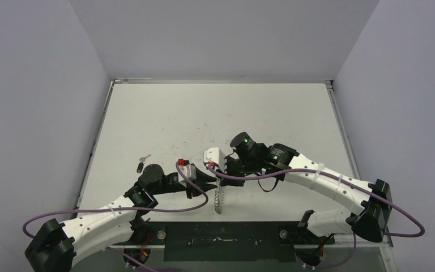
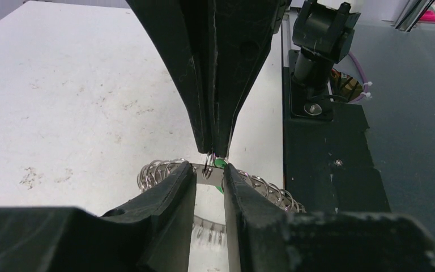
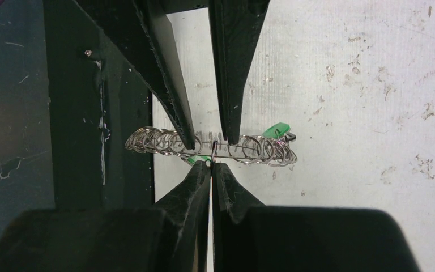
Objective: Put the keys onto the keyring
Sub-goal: Adjust the key on the keyring.
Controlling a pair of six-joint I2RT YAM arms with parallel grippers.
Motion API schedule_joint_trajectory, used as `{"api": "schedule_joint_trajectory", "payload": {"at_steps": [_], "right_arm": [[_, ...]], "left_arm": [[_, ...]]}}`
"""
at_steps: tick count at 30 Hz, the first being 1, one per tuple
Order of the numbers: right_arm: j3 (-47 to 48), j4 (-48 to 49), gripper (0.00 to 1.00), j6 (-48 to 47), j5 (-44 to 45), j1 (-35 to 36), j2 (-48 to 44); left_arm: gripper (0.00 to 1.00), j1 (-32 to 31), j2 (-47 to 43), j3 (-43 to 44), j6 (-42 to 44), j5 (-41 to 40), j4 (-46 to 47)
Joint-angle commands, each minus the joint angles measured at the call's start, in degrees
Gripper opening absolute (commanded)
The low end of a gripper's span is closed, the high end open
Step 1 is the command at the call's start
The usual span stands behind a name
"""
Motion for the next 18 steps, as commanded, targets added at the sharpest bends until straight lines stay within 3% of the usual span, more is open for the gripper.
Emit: {"api": "schedule_joint_trajectory", "payload": {"at_steps": [1, 4, 9, 12, 18], "right_arm": [[2.9, 2.4, 0.0, -0.2, -1.4, -0.4, -1.8], [2.9, 2.6, 0.0, 0.1, -1.5, -0.3, -1.7], [3.1, 2.9, 0.0, 0.5, -1.8, -0.4, -1.5], [3.3, 3.0, 0.0, 0.7, -1.9, -0.3, -1.3], [3.3, 3.0, 0.0, 0.8, -1.8, -0.3, -0.9]], "left_arm": [[0.19, -0.6, 0.9, 0.3, 1.3, 0.8, 6.1], [0.1, -0.7, 1.6, 0.7, 1.6, 1.3, 6.1], [0.11, -1.3, 3.2, 1.5, 2.0, 2.0, 5.8], [0.17, -1.8, 4.3, 2.0, 2.8, 2.2, 5.7], [0.14, -2.2, 5.3, 2.5, 4.0, 2.2, 6.3]]}}
